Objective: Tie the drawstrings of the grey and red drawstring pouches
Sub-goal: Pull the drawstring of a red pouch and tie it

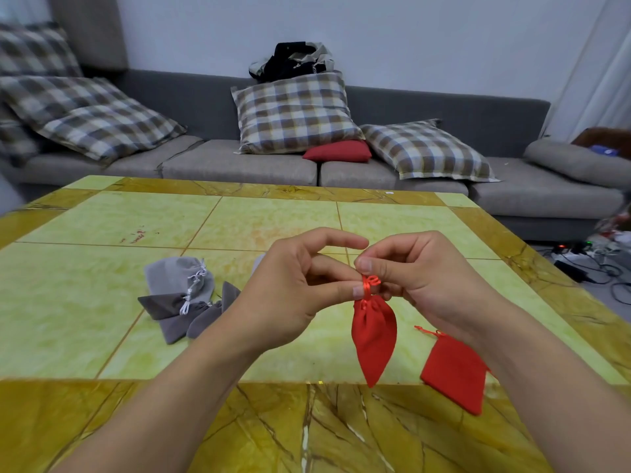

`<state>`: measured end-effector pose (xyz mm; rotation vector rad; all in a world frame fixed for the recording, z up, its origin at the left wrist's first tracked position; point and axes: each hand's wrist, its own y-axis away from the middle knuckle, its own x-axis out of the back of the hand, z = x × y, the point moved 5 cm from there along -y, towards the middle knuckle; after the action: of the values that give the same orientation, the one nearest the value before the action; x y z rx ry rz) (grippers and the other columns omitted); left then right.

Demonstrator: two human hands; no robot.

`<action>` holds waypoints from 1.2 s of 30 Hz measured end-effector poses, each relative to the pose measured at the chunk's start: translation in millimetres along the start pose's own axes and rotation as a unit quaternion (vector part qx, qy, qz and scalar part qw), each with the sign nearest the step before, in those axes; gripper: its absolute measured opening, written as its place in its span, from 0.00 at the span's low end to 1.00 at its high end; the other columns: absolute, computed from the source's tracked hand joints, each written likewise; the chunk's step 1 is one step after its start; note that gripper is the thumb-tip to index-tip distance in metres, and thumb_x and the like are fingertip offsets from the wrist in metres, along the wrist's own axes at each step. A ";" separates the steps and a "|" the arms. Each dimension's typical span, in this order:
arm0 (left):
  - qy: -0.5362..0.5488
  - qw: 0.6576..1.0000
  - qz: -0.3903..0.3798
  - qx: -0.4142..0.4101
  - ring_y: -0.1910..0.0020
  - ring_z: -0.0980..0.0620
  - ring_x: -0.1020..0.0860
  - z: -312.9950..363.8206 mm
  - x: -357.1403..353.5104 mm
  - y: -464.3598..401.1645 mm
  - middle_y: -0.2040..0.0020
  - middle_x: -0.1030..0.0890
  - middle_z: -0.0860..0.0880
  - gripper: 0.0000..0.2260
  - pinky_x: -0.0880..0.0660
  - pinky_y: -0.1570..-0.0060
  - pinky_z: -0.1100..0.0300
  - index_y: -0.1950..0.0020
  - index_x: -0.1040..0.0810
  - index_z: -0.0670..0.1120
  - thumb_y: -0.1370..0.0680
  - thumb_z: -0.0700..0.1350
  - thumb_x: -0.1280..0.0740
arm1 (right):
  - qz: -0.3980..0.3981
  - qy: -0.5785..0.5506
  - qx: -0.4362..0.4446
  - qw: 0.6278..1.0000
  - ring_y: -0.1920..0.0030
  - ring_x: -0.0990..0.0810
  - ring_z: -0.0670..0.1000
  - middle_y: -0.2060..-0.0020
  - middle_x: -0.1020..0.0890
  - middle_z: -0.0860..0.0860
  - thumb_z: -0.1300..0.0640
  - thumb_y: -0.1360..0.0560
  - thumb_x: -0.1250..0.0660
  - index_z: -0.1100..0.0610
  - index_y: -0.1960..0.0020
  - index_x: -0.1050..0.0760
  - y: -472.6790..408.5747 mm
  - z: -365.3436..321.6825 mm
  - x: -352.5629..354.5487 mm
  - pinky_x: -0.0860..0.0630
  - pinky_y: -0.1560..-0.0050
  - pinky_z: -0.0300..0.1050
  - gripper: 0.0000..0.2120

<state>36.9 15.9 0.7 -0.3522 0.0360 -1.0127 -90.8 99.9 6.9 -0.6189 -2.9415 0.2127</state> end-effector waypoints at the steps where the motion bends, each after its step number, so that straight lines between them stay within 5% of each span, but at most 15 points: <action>1: 0.011 1.000 0.011 -0.004 0.55 0.48 0.14 0.2 0.4 0.2 0.60 0.13 0.44 0.18 0.20 0.51 0.60 0.40 0.22 0.44 0.29 0.33 0.27 | 0.012 -0.014 -0.004 1.000 0.73 0.22 0.48 0.72 0.18 0.55 0.58 0.37 0.25 0.60 0.63 0.16 -0.3 1.9 -1.0 0.27 0.71 0.38 0.06; 6: 0.004 0.995 0.094 -0.028 0.58 0.54 0.15 -2.3 2.6 0.0 0.60 0.13 0.48 0.11 0.22 0.55 0.65 0.46 0.18 0.45 0.27 0.36 0.27 | 0.046 -0.052 -0.002 0.998 0.74 0.22 0.45 0.72 0.18 0.53 0.58 0.34 0.27 0.62 0.59 0.17 0.7 4.7 -6.7 0.26 0.71 0.35 0.08; 10: -0.036 0.986 0.160 -0.034 0.63 0.60 0.18 -2.1 8.4 1.7 0.61 0.13 0.51 0.07 0.25 0.62 0.70 0.51 0.14 0.46 0.26 0.37 0.27 | 0.029 0.024 0.019 0.999 0.64 0.19 0.48 0.65 0.15 0.55 0.62 0.27 0.29 0.62 0.53 0.17 1.3 1.3 -3.4 0.23 0.63 0.39 0.05; 16: -0.122 0.969 0.211 -0.038 0.60 0.61 0.18 -0.9 8.4 5.7 0.61 0.15 0.56 0.07 0.23 0.60 0.69 0.52 0.14 0.49 0.24 0.38 0.29 | 0.031 0.090 0.016 0.995 0.67 0.27 0.45 0.67 0.17 0.51 0.62 0.25 0.29 0.58 0.53 0.15 2.6 -0.1 -6.0 0.27 0.64 0.37 0.04; 24: -0.253 0.926 0.267 -0.086 0.55 0.65 0.20 8.1 3.3 14.3 0.60 0.17 0.62 0.07 0.25 0.55 0.70 0.52 0.14 0.53 0.25 0.41 0.29 | 0.063 -0.015 -0.048 0.997 0.60 0.22 0.51 0.62 0.16 0.58 0.60 0.35 0.23 0.60 0.58 0.15 6.8 9.2 -16.7 0.26 0.58 0.43 0.07; 31: -0.064 0.983 0.167 0.032 0.61 0.57 0.16 -4.8 12.9 3.0 0.61 0.13 0.51 0.05 0.23 0.61 0.69 0.53 0.14 0.46 0.25 0.38 0.28 | 0.034 -0.084 -0.102 0.991 0.58 0.23 0.53 0.60 0.15 0.59 0.60 0.36 0.25 0.65 0.54 0.17 5.7 17.7 -13.4 0.28 0.60 0.40 0.12; 36: 0.026 0.992 0.111 0.045 0.58 0.52 0.15 -3.9 17.3 -0.5 0.58 0.13 0.47 0.06 0.20 0.57 0.64 0.53 0.15 0.43 0.25 0.36 0.29 | -0.028 -0.109 -0.108 0.988 0.65 0.22 0.47 0.62 0.17 0.57 0.61 0.28 0.30 0.65 0.52 0.20 4.8 16.2 -17.0 0.30 0.55 0.43 0.08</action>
<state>45.1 0.2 -0.5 -0.2329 0.0750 -0.7995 -75.9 95.6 -11.4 -0.5704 -3.2165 -0.0492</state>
